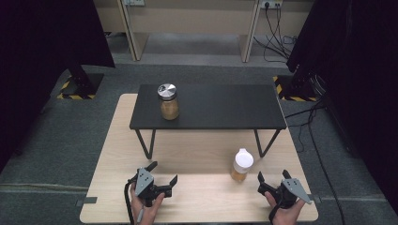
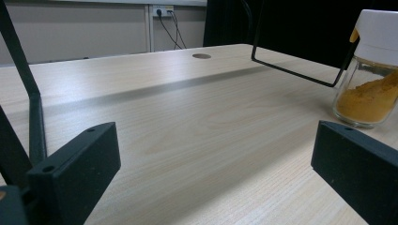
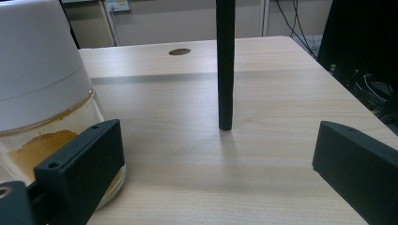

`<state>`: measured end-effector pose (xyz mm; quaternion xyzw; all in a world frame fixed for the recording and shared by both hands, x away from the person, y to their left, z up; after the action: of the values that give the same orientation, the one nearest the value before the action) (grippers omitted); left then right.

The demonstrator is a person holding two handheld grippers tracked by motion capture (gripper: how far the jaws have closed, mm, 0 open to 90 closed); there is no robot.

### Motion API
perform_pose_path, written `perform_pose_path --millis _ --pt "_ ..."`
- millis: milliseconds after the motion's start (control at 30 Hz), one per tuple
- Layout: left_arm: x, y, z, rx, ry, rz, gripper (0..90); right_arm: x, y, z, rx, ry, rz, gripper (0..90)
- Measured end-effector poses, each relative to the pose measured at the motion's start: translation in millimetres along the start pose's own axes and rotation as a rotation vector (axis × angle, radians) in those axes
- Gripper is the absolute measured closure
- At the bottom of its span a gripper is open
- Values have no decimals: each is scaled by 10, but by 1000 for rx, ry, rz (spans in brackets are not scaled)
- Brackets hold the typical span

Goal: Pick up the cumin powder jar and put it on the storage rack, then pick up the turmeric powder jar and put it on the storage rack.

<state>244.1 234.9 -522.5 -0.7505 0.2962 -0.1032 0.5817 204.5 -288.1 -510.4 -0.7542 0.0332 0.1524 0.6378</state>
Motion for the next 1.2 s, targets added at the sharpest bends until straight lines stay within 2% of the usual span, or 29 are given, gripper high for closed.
perform_pose_path --millis 800,1033,1200 --pt "-9 2 18 -5 4 -4 11 -2 2 -2 0 -3 -2 25" --pt "-9 3 23 -11 6 -5 10 -12 51 -113 37 -64 -32 15" --pt "-8 2 22 -10 6 -4 10 -11 58 -137 23 -88 -39 13"
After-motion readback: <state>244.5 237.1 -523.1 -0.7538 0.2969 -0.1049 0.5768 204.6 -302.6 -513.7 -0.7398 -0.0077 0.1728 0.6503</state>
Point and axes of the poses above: each handheld gripper's, and its own axes: x roughly forward along the jaws, y roughly out of its underside, z roughly to its left, the point moved 4 cm from there along x, roughly forward along the jaws, and after that the axes turned 14 degrees about -x, right-handed, at the moved point
